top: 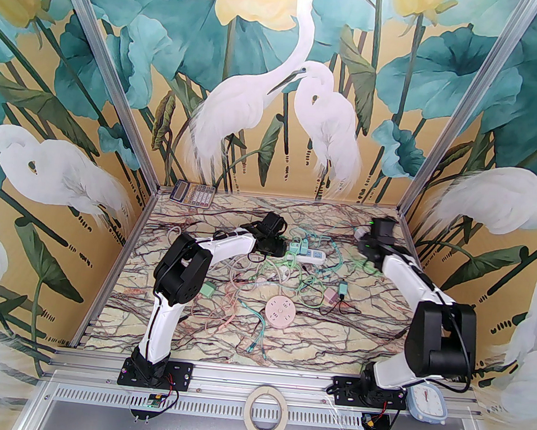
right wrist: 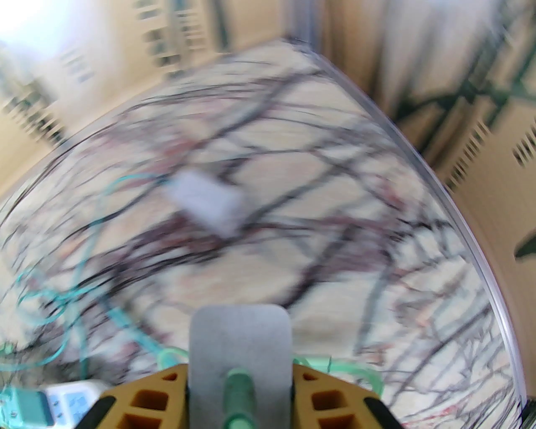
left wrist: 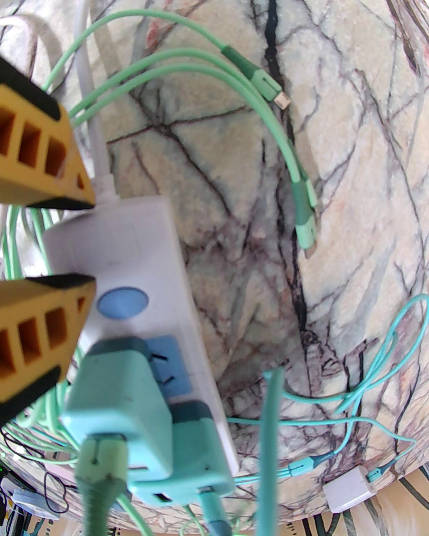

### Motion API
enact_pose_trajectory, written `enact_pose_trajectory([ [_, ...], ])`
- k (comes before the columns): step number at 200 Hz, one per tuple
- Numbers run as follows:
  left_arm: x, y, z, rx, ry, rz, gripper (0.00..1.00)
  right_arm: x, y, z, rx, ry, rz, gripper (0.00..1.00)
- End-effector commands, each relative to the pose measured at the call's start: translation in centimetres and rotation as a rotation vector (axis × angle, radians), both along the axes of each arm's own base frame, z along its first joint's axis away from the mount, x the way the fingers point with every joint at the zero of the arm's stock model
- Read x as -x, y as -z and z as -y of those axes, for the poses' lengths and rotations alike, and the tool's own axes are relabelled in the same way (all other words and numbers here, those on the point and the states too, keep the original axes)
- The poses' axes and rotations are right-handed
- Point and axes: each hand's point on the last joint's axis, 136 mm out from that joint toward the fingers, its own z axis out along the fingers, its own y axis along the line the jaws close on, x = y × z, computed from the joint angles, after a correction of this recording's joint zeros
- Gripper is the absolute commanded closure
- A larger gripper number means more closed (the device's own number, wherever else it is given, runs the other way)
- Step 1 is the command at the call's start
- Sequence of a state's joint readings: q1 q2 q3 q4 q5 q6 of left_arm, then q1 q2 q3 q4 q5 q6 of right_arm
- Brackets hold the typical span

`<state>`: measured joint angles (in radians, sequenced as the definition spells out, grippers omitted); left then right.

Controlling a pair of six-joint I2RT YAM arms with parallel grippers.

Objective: Pull the plug off the socket

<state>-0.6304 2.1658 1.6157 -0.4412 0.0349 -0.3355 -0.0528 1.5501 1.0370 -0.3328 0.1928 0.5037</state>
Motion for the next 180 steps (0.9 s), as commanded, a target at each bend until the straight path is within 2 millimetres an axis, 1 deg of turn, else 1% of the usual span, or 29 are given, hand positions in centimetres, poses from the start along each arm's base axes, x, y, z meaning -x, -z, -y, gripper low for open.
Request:
enact_pose_trajectory([
  [1, 5.5, 9.1, -5.6, -0.264, -0.007, -0.262, 0.67, 0.2, 1.0, 0.4, -0.102, 0.038, 0.006, 0.66],
  [15, 5.6, 9.1, -5.5, -0.261, -0.006, -0.266, 0.67, 0.2, 1.8, 0.7, -0.113, 0.047, -0.024, 0.66],
  [23, 5.5, 9.0, -5.4, -0.256, -0.006, -0.265, 0.67, 0.0, 2.1, 0.7, -0.126, 0.042, -0.035, 0.64],
  [42, 5.6, 9.1, -5.4, -0.251, -0.004, -0.269, 0.66, -0.5, 2.4, 0.8, -0.123, 0.040, -0.050, 0.55],
  [48, 5.6, 9.1, -5.4, -0.252, -0.003, -0.270, 0.66, -0.6, 2.3, 1.2, -0.110, 0.048, -0.057, 0.51],
  [54, 5.7, 9.1, -5.3, -0.252, -0.003, -0.271, 0.66, -0.6, 2.5, 1.6, -0.097, 0.063, -0.072, 0.49],
  [78, 5.6, 9.0, -5.3, -0.249, -0.002, -0.270, 0.64, -1.2, 2.0, 2.6, -0.091, 0.072, -0.070, 0.43],
  [90, 5.6, 8.9, -5.2, -0.247, -0.001, -0.266, 0.63, -1.5, 1.5, 2.5, -0.087, 0.062, -0.058, 0.41],
  [101, 5.5, 8.6, -5.3, -0.243, -0.005, -0.258, 0.59, -1.7, 0.8, 2.4, -0.091, 0.055, -0.045, 0.39],
  [115, 5.3, 8.0, -5.2, -0.227, -0.011, -0.234, 0.54, -1.6, -0.1, 1.8, -0.084, 0.036, -0.027, 0.36],
  [125, 5.2, 7.3, -5.0, -0.210, -0.013, -0.212, 0.50, -1.6, -1.1, 1.0, -0.060, 0.016, -0.009, 0.34],
  [135, 4.8, 6.4, -5.1, -0.193, -0.025, -0.178, 0.44, -1.6, -2.2, 0.0, -0.031, -0.010, 0.014, 0.32],
  [148, 4.5, 5.2, -5.0, -0.157, -0.035, -0.119, 0.37, -1.6, -3.3, -2.0, -0.002, -0.063, 0.036, 0.31],
  [160, 4.2, 3.6, -5.0, -0.114, -0.046, -0.059, 0.31, -1.5, -4.2, -3.5, 0.027, -0.101, 0.055, 0.31],
  [180, 4.0, 1.2, -5.0, -0.048, -0.058, 0.041, 0.22, -1.5, -5.0, -6.8, 0.039, -0.201, 0.093, 0.32],
])
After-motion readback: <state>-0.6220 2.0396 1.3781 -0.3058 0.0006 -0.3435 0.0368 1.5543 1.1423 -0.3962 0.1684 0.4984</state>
